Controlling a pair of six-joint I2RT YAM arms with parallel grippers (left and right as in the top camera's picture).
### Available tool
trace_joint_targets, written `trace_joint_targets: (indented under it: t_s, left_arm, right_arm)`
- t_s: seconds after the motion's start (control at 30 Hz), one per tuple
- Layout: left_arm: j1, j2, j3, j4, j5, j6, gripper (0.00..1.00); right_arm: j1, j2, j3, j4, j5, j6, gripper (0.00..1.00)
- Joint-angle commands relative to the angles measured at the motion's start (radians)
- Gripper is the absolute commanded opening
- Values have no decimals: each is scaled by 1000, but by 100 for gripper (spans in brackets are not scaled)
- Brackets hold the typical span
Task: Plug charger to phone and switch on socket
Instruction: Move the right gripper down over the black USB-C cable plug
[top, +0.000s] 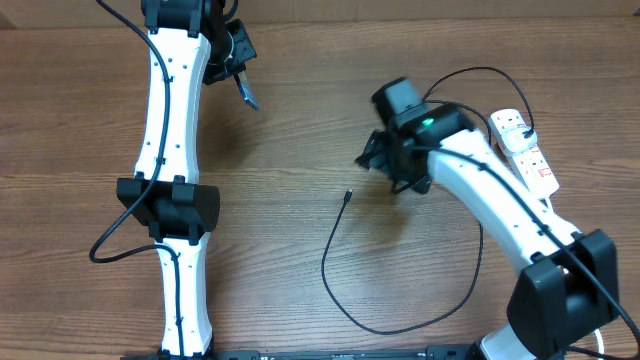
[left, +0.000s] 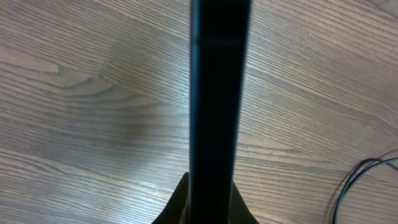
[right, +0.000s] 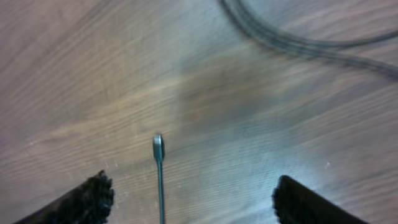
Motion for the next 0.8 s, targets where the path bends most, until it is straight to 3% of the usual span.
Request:
trace_joint_targets:
  t_s: [0.0, 0.33, 0.47, 0.77]
  left_arm:
    - [-2, -34, 26, 5, -19, 35, 4]
    - [-2, -34, 26, 5, -19, 37, 4]
    - [-3, -34, 26, 5, -19, 37, 4]
    - [-3, -34, 26, 6, -19, 37, 4]
  right_arm:
    - [40, 40, -2, 8, -46, -32, 79]
    - [69, 165, 63, -31, -121, -74, 79]
    - [72, 228, 64, -16, -76, 5, 73]
    - [141, 270, 67, 44, -37, 32, 73]
